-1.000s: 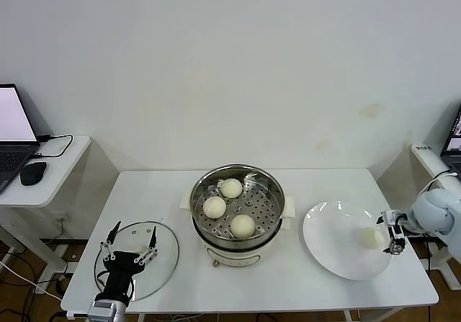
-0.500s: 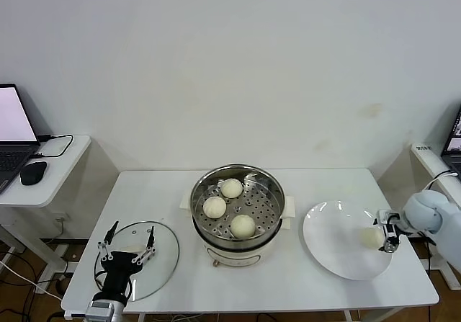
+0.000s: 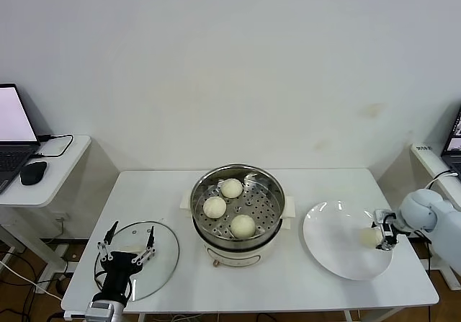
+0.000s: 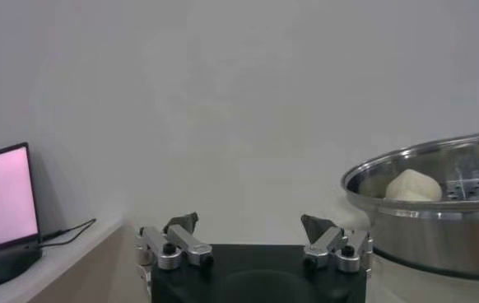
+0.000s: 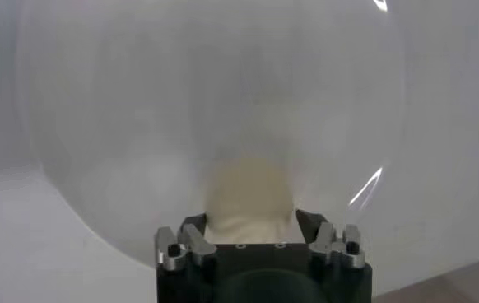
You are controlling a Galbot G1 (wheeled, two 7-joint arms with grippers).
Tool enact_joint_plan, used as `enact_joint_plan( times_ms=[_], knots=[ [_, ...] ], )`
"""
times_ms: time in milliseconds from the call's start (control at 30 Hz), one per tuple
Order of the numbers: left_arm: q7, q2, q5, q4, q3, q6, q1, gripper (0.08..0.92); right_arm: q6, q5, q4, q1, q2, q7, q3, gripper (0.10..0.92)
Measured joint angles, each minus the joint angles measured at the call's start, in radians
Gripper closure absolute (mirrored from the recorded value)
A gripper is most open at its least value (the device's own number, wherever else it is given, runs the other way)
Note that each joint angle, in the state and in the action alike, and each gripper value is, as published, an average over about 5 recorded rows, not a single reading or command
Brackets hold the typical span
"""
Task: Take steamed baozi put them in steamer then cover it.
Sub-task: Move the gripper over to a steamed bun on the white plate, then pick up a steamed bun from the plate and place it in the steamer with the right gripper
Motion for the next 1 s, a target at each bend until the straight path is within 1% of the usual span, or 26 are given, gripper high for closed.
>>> enact_joint_plan(
  times_ms=[233, 567, 767, 1000],
  knots=[
    [0.0, 0.0, 0.0, -0.004, 0.0, 0.0, 0.0, 0.177, 0.001, 0.01, 0.011, 0.019, -0.01, -0.019, -0.011, 0.463],
    [0.001, 0.0, 0.0, -0.005, 0.004, 0.0, -0.01, 0.177, -0.012, 0.069, 0.075, 0.115, -0.063, -0.042, -0.076, 0.482],
    [0.001, 0.005, -0.002, -0.006, 0.006, 0.002, -0.018, 0.177, -0.034, 0.149, 0.14, 0.253, -0.096, -0.047, -0.165, 0.481],
    [0.003, 0.007, -0.003, -0.013, 0.014, 0.011, -0.032, 0.177, -0.08, 0.289, 0.217, 0.53, -0.079, -0.033, -0.351, 0.473]
  ],
)
